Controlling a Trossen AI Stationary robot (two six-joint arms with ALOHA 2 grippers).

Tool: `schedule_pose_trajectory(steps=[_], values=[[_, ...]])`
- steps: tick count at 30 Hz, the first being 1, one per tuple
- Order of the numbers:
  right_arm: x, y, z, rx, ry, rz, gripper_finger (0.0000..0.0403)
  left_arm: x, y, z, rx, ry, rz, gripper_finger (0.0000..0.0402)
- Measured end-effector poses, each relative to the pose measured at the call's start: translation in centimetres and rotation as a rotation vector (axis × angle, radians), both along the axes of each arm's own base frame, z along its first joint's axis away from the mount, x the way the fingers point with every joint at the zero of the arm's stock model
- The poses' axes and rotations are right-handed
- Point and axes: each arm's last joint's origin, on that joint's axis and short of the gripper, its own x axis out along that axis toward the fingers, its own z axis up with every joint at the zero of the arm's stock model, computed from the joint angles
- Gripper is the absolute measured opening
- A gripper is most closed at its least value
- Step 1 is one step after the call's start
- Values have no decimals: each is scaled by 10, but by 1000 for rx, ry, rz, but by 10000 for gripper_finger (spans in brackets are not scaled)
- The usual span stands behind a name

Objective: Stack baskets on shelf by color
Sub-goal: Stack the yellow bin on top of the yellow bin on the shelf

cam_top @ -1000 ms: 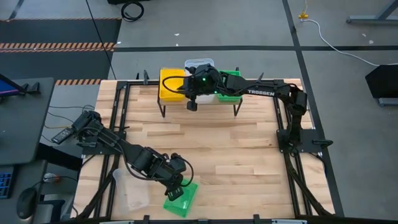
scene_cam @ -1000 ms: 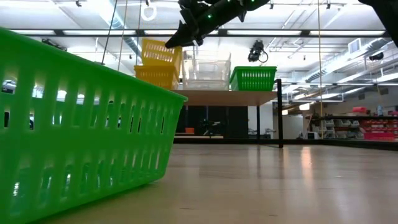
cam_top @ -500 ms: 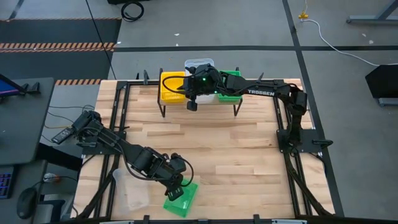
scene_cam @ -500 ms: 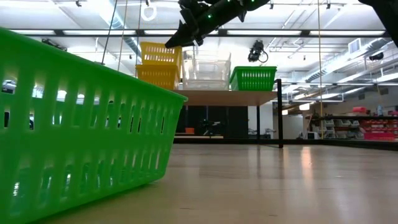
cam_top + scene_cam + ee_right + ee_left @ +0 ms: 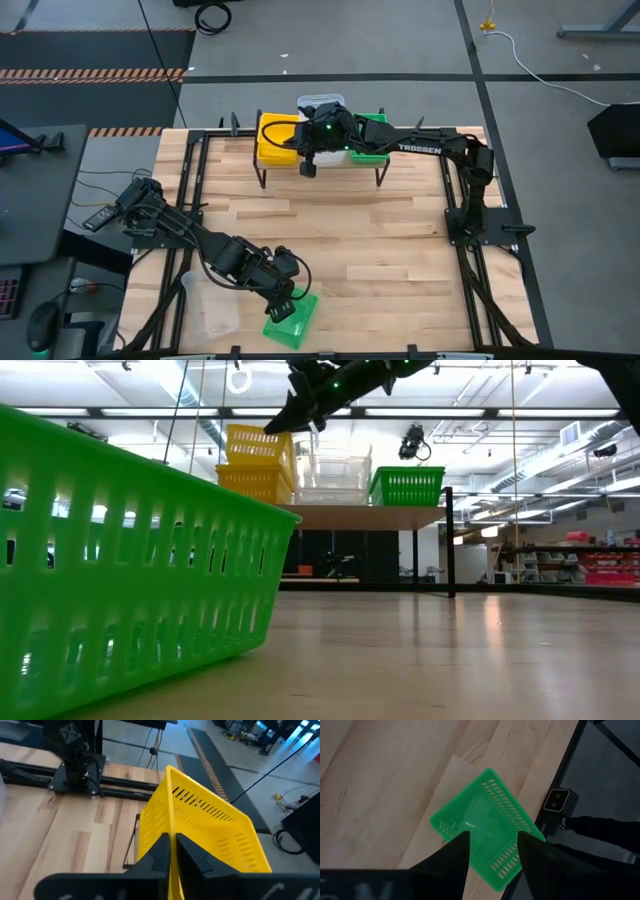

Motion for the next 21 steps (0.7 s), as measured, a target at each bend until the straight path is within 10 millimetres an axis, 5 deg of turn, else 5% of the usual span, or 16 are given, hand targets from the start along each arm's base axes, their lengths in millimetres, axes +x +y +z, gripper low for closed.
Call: schedule_pose_trajectory(steps=[11,21], values=[[0,-1,1,-57,2,-16,16,0,0,0,1,1,0,172],[12,2,-22,-32,66,12,82,0,0,0,13,-7,-1,172]])
